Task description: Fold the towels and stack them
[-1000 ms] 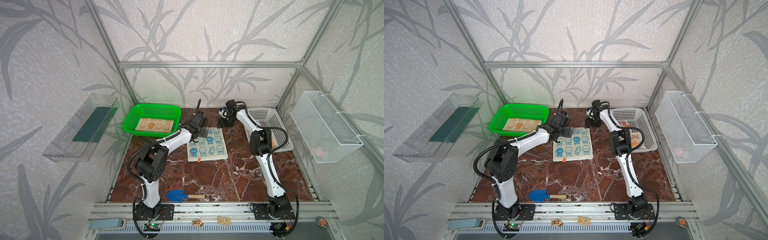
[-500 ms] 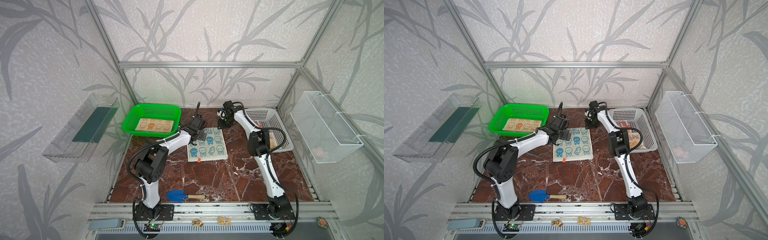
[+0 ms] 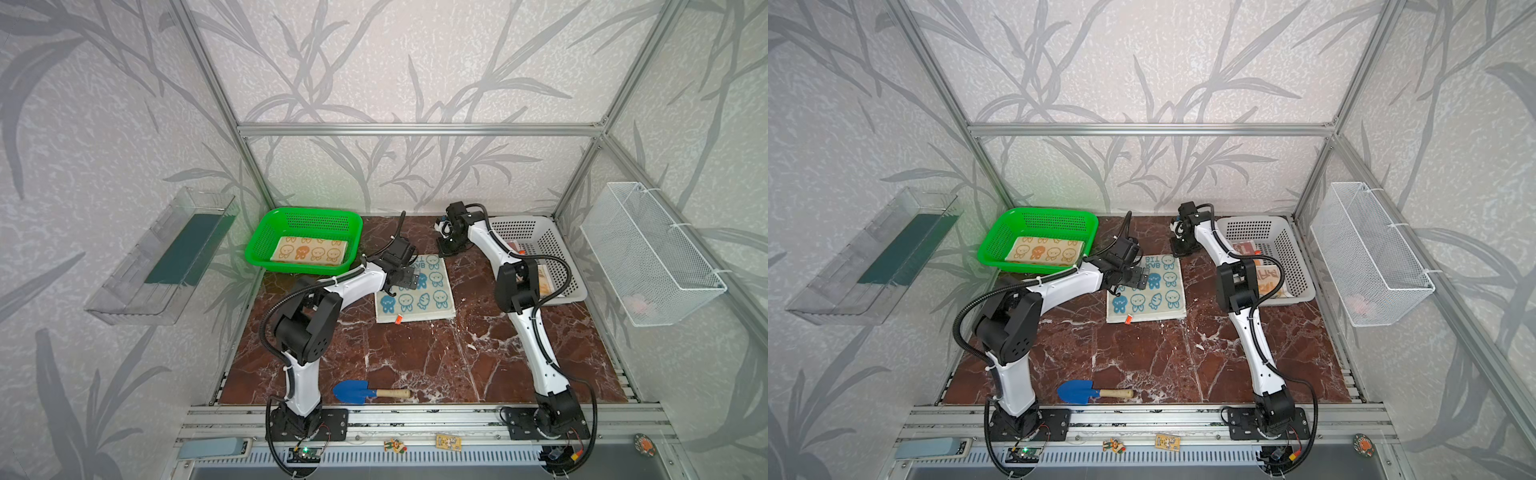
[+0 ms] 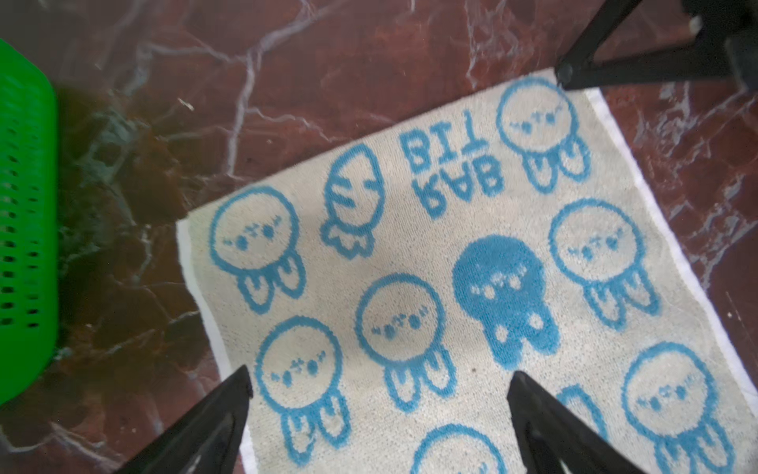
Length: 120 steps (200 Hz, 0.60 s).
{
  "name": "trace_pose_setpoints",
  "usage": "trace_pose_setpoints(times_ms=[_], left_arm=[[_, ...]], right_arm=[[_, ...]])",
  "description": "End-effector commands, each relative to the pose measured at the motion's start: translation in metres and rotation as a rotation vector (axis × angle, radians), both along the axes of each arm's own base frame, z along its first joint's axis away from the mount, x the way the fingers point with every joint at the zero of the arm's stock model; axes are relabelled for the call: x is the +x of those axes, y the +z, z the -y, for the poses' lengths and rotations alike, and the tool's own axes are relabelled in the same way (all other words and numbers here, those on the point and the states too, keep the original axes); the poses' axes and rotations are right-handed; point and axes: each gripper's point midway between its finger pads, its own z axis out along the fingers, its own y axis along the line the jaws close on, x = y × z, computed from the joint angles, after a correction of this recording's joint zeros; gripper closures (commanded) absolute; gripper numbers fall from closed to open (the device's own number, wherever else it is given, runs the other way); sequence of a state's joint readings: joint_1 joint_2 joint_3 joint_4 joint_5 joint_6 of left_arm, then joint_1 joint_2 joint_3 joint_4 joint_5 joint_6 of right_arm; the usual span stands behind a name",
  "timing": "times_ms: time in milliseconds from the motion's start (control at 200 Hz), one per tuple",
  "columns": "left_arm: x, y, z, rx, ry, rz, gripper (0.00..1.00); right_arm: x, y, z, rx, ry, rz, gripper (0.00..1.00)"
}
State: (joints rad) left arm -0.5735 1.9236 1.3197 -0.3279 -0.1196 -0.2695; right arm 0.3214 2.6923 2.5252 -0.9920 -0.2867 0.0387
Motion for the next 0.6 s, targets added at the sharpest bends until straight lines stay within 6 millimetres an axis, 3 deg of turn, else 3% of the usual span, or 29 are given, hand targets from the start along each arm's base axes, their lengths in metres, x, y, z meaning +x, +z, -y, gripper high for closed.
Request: trace_pose_setpoints(times_ms=[0, 125, 370, 495, 595], left_arm=[[-0.019, -0.02, 0.008, -0.012, 0.011, -0.115, 0.01], [-0.029, -0.038, 0.011, -0.013, 0.04, -0.171, 0.01], [-0.049, -0.053, 0.054, -0.07, 0.002, -0.234, 0.01], [-0.053, -0.043, 0.073, -0.077, -0.026, -0.218, 0.01], [-0.037, -0.018, 0.053, -0.01, 0.039, -0.14, 0.01]], right_arm=[[-0.017, -0.021, 0.01, -0.047, -0.004, -0.079, 0.99], [-0.02, -0.011, 0.015, -0.039, -0.008, -0.071, 1.0], [-0.024, 0.003, 0.027, -0.034, -0.014, -0.047, 1.0], [-0.026, 0.007, 0.03, -0.026, -0.01, -0.046, 1.0], [-0.026, 0.012, 0.032, -0.034, -0.006, -0.039, 1.0]])
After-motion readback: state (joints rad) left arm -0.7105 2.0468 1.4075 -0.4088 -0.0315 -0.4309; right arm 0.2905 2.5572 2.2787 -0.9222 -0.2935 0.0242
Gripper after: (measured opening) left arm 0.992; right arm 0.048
